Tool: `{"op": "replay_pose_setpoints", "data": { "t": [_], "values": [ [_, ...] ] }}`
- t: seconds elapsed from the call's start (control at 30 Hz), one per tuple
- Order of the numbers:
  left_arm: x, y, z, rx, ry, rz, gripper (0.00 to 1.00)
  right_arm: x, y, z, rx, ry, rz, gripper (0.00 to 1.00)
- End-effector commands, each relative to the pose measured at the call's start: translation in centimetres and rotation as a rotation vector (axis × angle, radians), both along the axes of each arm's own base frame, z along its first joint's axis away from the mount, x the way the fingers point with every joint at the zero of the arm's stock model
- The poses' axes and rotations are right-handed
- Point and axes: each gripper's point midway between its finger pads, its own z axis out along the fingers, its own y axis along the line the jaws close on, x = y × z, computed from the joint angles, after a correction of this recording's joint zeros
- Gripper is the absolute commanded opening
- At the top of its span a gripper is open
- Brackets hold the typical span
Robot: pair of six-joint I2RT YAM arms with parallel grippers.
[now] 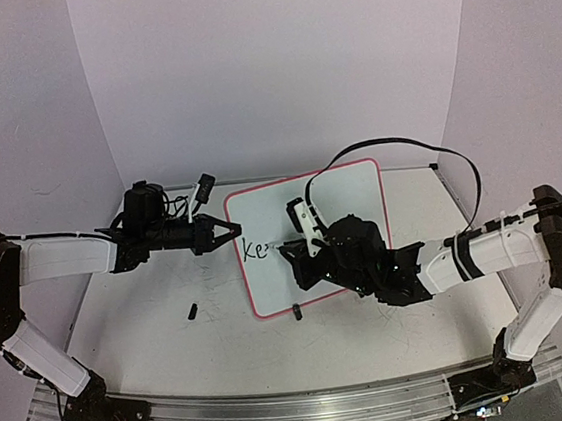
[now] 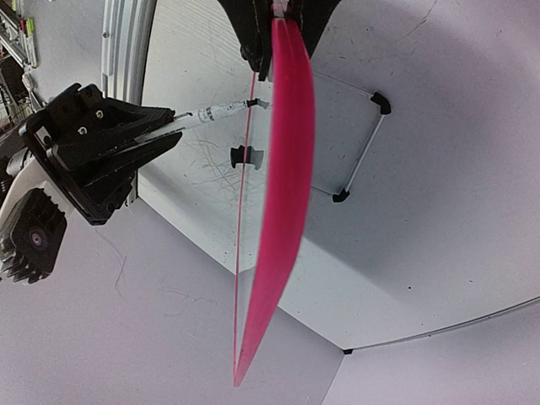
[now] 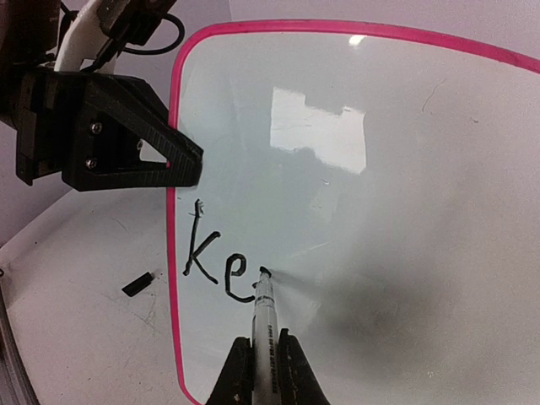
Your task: Write a sentence on the whiteboard
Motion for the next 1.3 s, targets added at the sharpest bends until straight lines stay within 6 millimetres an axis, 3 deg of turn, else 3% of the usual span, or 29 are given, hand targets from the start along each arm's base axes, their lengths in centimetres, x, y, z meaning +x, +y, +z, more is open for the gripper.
{"op": "replay_pose_setpoints", "data": {
  "t": [0.0, 0.43, 1.27],
  "values": [
    [0.8, 0.6, 2.1, 0.001, -0.13, 0.035, 0.0, 0.9, 0.5, 1.3, 0.035, -0.017, -0.019, 0.0],
    [0.8, 0.6, 2.2, 0.001, -0.135, 0.038, 0.0, 0.2, 0.1, -0.6, 0.007, 0.033, -0.005, 0.0],
    [0.8, 0.6, 2.2, 0.002, -0.133, 0.041, 0.0, -0.4, -1.2, -2.4, -0.035, 0.07, -0.023, 0.0]
  ]
}}
